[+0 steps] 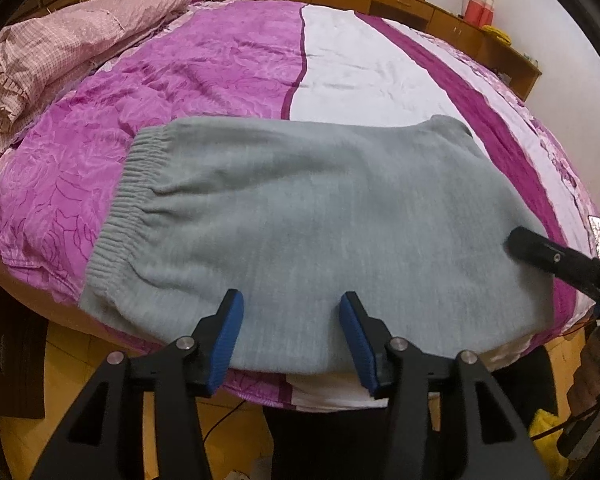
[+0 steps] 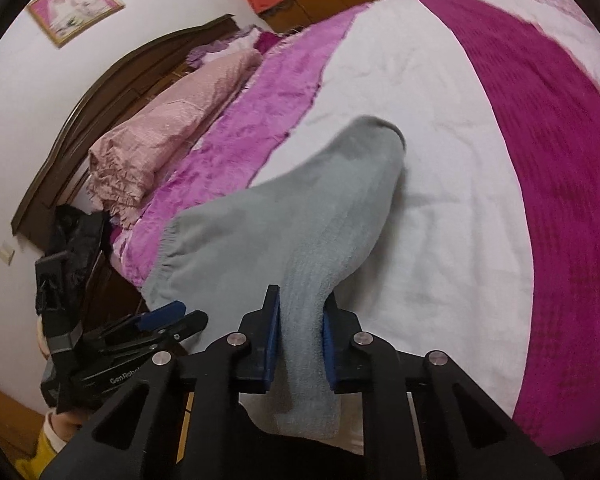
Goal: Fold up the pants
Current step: 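Grasp the folded pants edge with the right gripper and lift it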
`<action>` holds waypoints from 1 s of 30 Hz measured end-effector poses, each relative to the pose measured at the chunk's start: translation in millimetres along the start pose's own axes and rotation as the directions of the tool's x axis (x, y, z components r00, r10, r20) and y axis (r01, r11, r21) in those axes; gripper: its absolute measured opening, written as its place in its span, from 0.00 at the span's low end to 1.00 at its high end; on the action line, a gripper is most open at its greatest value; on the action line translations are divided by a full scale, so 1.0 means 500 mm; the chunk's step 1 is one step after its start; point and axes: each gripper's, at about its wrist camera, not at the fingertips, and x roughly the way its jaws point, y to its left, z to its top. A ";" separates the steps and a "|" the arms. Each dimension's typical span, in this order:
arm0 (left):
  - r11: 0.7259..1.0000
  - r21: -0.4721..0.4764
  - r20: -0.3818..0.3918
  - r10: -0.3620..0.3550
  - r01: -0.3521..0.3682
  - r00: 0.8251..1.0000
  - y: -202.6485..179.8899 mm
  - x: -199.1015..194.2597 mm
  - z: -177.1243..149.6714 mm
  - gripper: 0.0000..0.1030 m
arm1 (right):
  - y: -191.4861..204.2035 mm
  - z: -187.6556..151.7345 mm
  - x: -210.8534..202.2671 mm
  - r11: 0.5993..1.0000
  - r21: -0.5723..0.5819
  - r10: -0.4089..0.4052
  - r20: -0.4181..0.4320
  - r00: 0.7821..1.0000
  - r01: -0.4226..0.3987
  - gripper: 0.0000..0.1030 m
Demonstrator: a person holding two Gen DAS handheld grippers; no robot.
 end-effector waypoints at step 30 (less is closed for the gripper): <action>0.995 -0.064 0.067 0.081 -0.076 0.995 0.123 -0.093 0.036 0.52 | 0.183 0.053 -0.021 0.960 -0.279 0.004 0.039 0.999 0.007 0.09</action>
